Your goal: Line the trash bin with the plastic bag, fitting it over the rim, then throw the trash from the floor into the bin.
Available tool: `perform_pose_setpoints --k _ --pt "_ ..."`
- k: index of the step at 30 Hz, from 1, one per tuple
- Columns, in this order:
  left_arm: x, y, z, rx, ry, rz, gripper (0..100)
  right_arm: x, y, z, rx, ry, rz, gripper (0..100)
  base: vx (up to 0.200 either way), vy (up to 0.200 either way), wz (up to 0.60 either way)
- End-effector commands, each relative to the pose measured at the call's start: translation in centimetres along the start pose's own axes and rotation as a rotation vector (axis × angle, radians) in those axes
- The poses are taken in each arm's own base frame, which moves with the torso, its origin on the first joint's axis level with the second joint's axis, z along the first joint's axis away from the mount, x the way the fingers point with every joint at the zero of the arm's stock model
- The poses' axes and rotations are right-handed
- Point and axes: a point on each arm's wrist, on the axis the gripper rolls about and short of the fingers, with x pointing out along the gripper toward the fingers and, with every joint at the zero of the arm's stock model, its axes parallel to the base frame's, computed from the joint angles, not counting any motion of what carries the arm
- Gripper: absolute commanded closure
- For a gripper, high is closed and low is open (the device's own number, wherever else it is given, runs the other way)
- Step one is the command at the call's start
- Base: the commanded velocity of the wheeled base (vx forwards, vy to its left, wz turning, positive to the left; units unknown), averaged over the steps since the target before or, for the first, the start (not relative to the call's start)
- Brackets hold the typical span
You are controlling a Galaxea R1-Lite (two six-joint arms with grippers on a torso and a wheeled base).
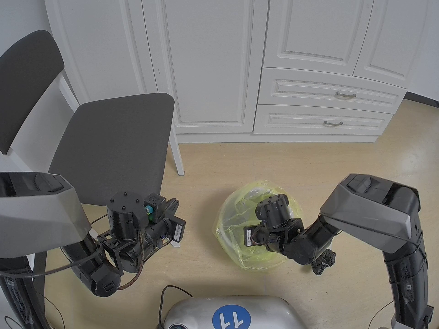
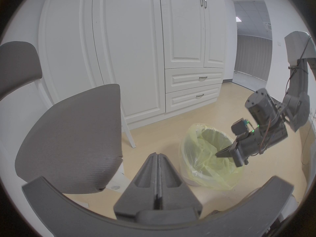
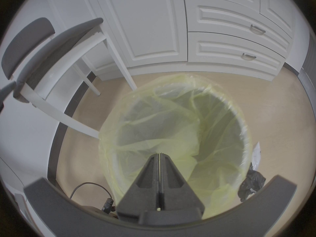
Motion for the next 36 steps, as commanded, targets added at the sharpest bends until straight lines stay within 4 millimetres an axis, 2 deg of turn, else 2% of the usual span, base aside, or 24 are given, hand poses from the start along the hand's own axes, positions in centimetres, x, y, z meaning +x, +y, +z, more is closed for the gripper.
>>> perform_pose_setpoints --k 1,9,14,20,26,32,36 --pt "0.4 -0.4 -0.6 0.004 0.013 -0.021 100 1.7 1.4 -2.4 -0.026 0.041 0.013 100 0.0 0.0 0.0" --pt "1.9 -1.0 -1.0 0.016 0.009 -0.025 100 1.3 4.2 -4.5 -0.062 0.08 0.063 100 0.0 0.0 0.0" --pt "2.3 -1.5 -1.1 0.03 0.006 -0.038 100 0.6 4.3 -4.6 -0.078 0.102 0.064 100 0.0 0.0 0.0" --pt "3.5 -1.9 -1.5 0.029 0.003 -0.038 100 0.7 3.9 -4.6 -0.085 0.174 0.03 100 0.0 0.0 0.0" --pt "5.3 -2.2 -1.4 0.025 -0.019 -0.041 100 -0.5 3.7 -2.5 -0.05 0.129 0.041 100 0.0 0.0 0.0" --pt "7.3 -2.8 -0.6 0.024 -0.007 -0.091 100 -0.6 2.3 -0.9 -0.012 0.1 0.024 100 0.0 0.0 0.0" --pt "9.1 -3.8 0.1 0.015 0.028 -0.112 100 -2.0 1.3 1.3 0.012 0.056 0.021 100 0.0 0.0 0.0"
